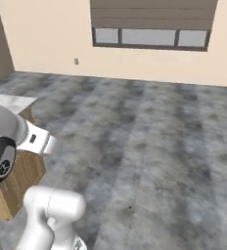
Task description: Grab the garlic and lime from the fridge, place them in the blender, close the lid, and turn on the blender to create a marinade.
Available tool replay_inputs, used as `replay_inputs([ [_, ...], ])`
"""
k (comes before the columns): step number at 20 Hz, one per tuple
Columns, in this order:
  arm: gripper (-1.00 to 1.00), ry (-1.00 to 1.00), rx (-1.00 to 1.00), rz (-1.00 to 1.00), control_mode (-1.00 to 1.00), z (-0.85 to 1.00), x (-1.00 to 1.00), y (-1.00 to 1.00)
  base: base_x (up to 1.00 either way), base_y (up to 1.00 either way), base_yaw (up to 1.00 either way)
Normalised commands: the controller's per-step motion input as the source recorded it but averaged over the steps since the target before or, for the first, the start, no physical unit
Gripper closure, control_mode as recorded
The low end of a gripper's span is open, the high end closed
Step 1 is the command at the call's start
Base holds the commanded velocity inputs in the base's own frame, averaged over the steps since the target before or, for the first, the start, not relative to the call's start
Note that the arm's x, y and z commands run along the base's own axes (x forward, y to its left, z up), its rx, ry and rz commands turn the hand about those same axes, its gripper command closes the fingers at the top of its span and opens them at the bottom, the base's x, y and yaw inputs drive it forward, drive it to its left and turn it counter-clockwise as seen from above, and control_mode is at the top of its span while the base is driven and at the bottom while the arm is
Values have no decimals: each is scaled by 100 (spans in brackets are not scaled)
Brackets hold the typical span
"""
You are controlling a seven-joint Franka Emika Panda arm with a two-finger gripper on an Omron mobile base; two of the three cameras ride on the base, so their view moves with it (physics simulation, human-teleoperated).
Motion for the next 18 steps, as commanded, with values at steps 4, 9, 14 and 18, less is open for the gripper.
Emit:
replay_inputs([
  [4, -100, 0, 0, 0, 100, 0, 0, 0, 100, -1, -42],
  [9, -100, 0, 0, 0, 100, 0, 0, 0, 100, 0, -40],
  [14, -100, 0, 0, 0, 100, 0, 0, 0, 100, 0, -41],
  [18, -100, 0, 0, 0, 100, 0, 0, 0, 100, 0, -41],
])
